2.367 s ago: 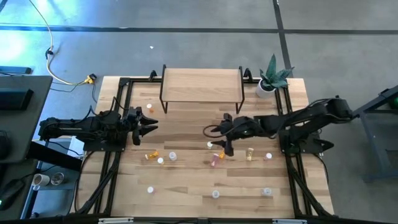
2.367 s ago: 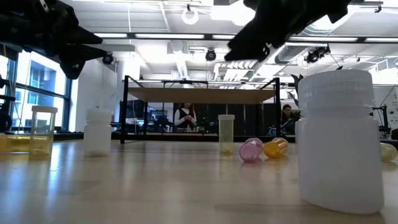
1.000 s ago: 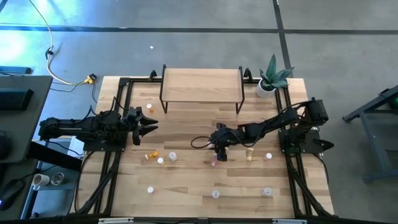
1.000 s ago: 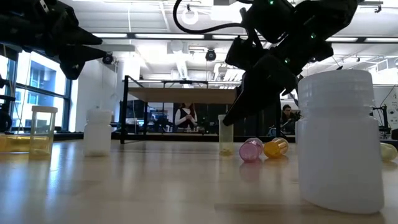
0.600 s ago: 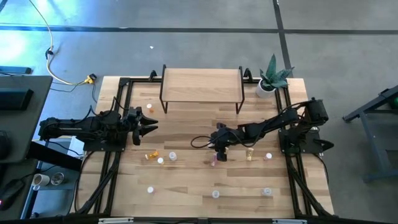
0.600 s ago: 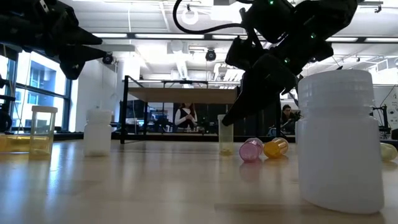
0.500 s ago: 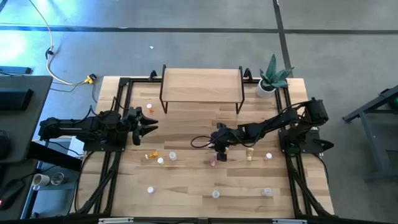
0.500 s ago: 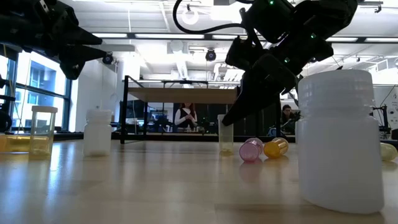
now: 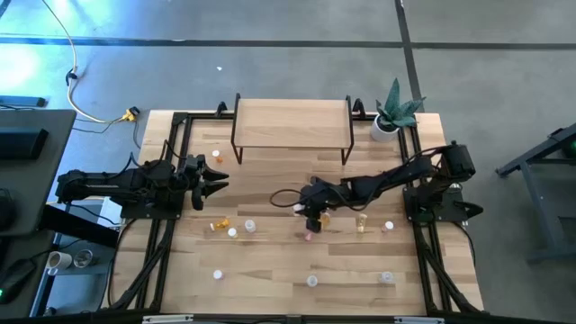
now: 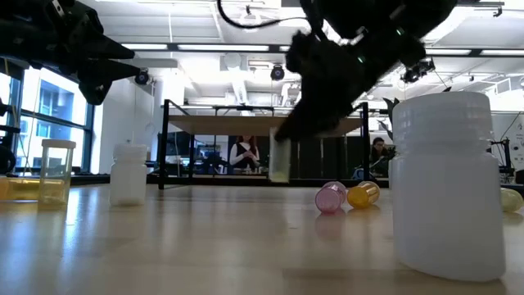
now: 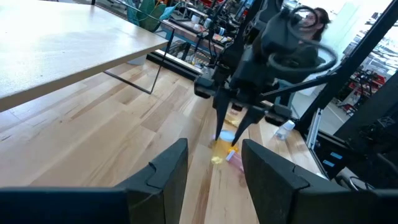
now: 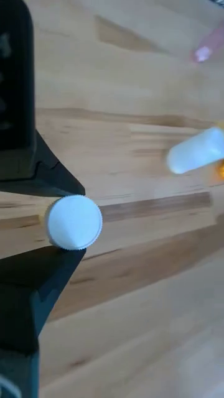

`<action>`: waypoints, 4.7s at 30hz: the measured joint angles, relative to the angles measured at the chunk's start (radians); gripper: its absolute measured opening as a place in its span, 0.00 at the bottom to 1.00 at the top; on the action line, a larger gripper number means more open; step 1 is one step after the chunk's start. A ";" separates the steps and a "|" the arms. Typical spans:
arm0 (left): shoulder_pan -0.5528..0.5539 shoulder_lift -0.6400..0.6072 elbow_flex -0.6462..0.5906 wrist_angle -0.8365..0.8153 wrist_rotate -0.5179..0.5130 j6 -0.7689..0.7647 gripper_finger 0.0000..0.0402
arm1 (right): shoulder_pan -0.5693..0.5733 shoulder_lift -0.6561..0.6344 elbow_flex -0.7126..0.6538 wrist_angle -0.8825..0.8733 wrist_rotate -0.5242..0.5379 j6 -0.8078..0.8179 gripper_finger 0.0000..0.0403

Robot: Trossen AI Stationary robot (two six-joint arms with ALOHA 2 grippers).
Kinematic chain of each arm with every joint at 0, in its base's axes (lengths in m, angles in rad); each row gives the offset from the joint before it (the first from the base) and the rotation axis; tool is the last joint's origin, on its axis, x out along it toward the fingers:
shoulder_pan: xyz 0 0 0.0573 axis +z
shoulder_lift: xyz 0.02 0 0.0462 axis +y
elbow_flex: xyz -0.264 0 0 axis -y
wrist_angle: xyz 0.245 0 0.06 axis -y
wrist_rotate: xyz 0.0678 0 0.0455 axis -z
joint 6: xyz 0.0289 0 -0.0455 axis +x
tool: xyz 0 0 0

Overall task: Pick and place medicine bottles onto shelf by color
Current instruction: Put the center yellow pill bottle on the shelf, then put the top left orange pill bottle on the shelf

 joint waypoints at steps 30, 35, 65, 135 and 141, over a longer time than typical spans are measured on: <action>0.000 0.000 0.000 0.000 -0.003 0.053 0.35 | -0.197 0.000 0.520 -0.309 0.102 -0.104 0.26; 0.000 0.000 0.000 0.000 -0.027 0.054 0.35 | -0.275 0.000 0.619 -0.418 0.105 -0.162 0.26; 0.000 0.000 0.000 0.001 -0.240 -0.026 0.35 | -0.695 0.086 0.775 -0.644 -0.051 -0.315 0.26; 0.000 0.000 0.167 -0.265 -0.387 0.126 0.55 | -0.694 0.150 0.977 -0.832 -0.046 -0.350 0.49; 0.001 0.002 0.328 -0.493 -0.558 0.167 0.53 | -0.694 0.150 1.035 -0.839 -0.046 -0.354 0.49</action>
